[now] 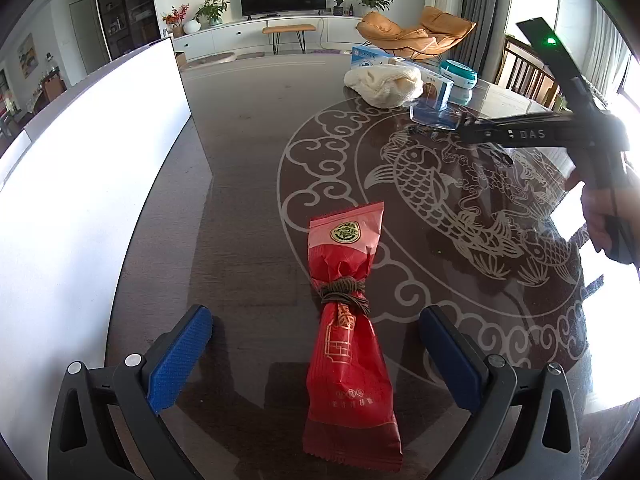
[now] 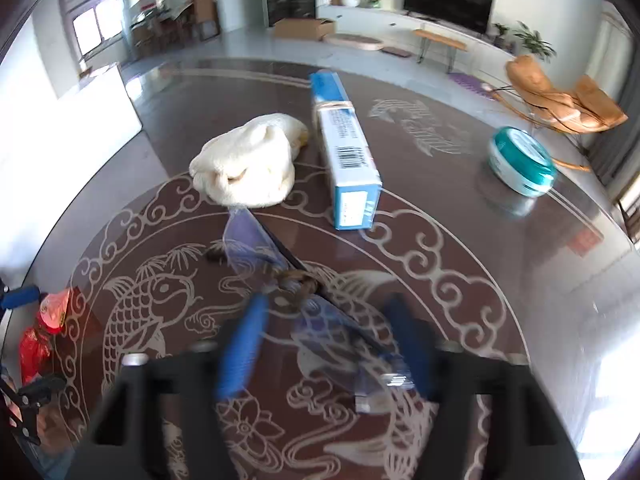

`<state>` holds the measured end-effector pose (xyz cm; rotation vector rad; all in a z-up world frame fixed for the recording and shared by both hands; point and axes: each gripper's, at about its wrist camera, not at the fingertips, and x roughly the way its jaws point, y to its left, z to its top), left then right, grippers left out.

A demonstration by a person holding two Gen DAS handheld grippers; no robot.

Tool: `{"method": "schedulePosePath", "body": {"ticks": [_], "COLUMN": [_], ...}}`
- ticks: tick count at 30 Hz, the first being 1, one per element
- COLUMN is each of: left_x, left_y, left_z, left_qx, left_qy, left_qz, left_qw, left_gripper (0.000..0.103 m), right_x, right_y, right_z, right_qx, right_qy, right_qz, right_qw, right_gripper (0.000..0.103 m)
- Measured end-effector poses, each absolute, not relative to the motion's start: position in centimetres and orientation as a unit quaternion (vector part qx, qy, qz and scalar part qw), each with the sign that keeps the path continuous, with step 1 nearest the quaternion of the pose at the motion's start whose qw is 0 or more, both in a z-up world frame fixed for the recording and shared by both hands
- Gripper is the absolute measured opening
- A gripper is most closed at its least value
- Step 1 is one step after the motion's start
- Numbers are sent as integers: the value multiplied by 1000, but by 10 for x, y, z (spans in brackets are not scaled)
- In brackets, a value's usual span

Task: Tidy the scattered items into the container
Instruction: 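Grasp the rimless eyeglasses with the right tool while the left tool holds the snack bag, then lift the eyeglasses with the right tool while the left tool holds the snack bag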

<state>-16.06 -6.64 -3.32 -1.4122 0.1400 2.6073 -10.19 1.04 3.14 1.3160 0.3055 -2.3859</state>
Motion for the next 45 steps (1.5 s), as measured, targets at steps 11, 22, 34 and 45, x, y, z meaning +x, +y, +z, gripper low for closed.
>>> {"method": "schedulePosePath", "body": {"ticks": [11, 22, 34, 45], "left_x": [-160, -160, -160, -165], "left_y": [-67, -67, -67, -69], "left_z": [-33, -33, -33, -33], "left_qx": [-474, -474, -474, -502], "left_qy": [47, 47, 47, 74], "left_qz": [875, 875, 875, 852], "left_qw": [86, 87, 87, 128], "left_gripper": [103, 103, 103, 103], "right_x": [32, 131, 129, 124], "right_y": [49, 82, 77, 81], "right_z": [41, 45, 37, 35], "right_qx": [440, 425, 430, 445], "right_qy": [88, 30, 39, 13], "right_qz": [-877, -894, -894, -884], "right_qw": [170, 140, 118, 145], "right_gripper": [27, 27, 28, 58]}}
